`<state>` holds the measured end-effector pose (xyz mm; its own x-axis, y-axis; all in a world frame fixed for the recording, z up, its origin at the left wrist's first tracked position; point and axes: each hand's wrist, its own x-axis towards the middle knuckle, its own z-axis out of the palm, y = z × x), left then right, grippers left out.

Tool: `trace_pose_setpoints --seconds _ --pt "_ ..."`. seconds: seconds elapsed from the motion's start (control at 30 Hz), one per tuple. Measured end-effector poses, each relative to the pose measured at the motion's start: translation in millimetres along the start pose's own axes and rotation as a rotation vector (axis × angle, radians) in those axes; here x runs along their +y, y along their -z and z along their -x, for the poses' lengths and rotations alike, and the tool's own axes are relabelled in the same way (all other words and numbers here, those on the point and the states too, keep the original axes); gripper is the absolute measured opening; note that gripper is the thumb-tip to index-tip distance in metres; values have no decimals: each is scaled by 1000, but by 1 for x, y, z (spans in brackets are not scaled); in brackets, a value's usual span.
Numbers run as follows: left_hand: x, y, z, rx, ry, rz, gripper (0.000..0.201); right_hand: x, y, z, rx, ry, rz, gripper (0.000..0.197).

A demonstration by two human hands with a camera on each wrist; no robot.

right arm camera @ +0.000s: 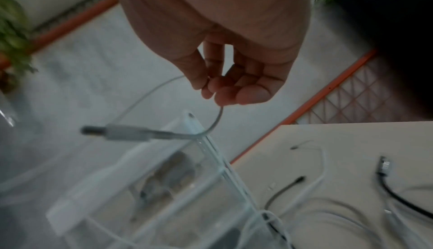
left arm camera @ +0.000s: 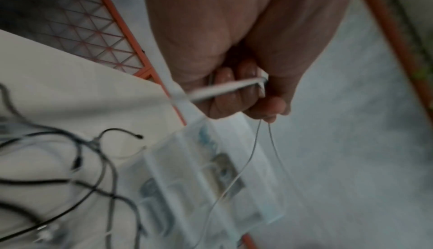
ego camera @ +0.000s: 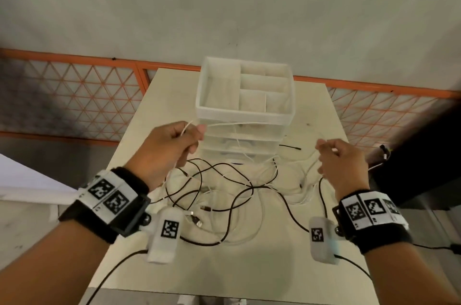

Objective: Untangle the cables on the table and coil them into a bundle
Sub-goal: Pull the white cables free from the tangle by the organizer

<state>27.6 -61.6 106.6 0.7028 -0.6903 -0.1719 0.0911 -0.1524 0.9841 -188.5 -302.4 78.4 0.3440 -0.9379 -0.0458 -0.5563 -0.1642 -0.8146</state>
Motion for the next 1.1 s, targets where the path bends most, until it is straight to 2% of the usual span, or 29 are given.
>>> trace_pose_setpoints --seconds 0.03,0.1,0.17,0.23,0.3,0.4,0.7,0.83,0.97,1.0,1.07,1.1 --pt "6 0 0 -19 -17 -27 28 0 -1 4 -23 18 72 7" --pt "11 -7 4 -78 -53 -158 30 -13 -5 17 -110 113 126 31" --pt "9 -23 7 -146 -74 -236 31 -39 -14 40 -211 315 88 49" --pt "6 -39 7 -194 -69 -215 33 -60 -29 58 -280 549 109 39" --pt "6 -51 7 -211 -51 -148 37 -70 -44 62 -259 619 130 17" --pt "3 -51 7 -205 2 -110 39 -72 -45 53 -235 581 145 4" --pt "-29 -25 2 -58 141 5 38 -73 0 -5 -53 318 79 22" --pt "-36 -20 0 -92 232 107 37 -84 10 -25 32 297 73 27" --pt "-42 -16 1 -110 330 -38 38 -98 19 -40 46 300 -47 37" --pt "-45 -15 2 -108 350 -62 38 -98 19 -42 39 298 -103 34" --pt "-48 -14 4 -96 366 -19 38 -86 19 -44 -9 290 -172 11" --pt "-49 -13 4 -82 362 17 37 -72 17 -46 -63 266 -158 11"
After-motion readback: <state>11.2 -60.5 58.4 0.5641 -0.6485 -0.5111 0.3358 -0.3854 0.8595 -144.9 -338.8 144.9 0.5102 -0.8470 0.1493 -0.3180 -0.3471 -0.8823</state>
